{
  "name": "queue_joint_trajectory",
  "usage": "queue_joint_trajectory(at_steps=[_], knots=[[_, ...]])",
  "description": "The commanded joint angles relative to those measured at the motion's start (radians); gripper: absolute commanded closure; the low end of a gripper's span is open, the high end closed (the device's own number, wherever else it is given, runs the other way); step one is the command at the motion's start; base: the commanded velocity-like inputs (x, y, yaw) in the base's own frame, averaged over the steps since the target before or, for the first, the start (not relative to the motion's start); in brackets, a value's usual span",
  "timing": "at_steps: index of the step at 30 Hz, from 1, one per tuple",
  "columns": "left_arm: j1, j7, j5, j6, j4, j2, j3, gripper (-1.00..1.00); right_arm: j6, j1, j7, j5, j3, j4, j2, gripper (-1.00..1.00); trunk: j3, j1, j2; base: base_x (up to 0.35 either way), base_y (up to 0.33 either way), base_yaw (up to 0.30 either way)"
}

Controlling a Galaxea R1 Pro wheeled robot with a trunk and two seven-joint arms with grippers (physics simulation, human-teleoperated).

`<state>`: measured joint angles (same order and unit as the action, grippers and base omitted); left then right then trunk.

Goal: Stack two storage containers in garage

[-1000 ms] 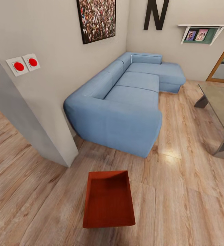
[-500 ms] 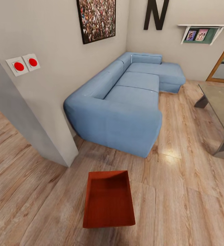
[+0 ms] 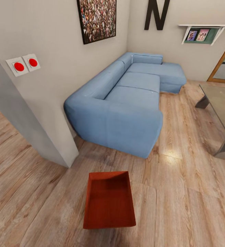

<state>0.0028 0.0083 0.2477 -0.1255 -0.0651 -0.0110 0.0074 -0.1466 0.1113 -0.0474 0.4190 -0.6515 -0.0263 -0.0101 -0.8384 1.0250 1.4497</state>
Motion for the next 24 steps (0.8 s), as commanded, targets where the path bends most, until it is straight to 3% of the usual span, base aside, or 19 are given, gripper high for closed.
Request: queue_joint_trajectory(at_steps=[1, 12, 24], knots=[[0.000, 0.001, 0.004, -0.002, -0.001, 0.000, 0.000, -1.00, -0.005, 0.001, -0.001, 0.008, -0.009, -0.003, 0.001, -1.00, -0.001, 0.000, 0.000, 0.000, 0.000, 0.000], [0.000, 0.001, 0.004, -0.002, -0.001, 0.000, 0.000, -1.00, -0.005, 0.001, -0.003, 0.007, -0.010, -0.003, 0.002, -1.00, -0.001, 0.000, 0.000, 0.000, 0.000, 0.104], [0.000, 0.001, 0.004, -0.002, -0.001, -0.001, 0.000, -1.00, -0.006, 0.001, -0.003, 0.006, -0.008, -0.003, 0.000, -1.00, -0.001, 0.000, 0.000, 0.000, 0.000, 0.018]])
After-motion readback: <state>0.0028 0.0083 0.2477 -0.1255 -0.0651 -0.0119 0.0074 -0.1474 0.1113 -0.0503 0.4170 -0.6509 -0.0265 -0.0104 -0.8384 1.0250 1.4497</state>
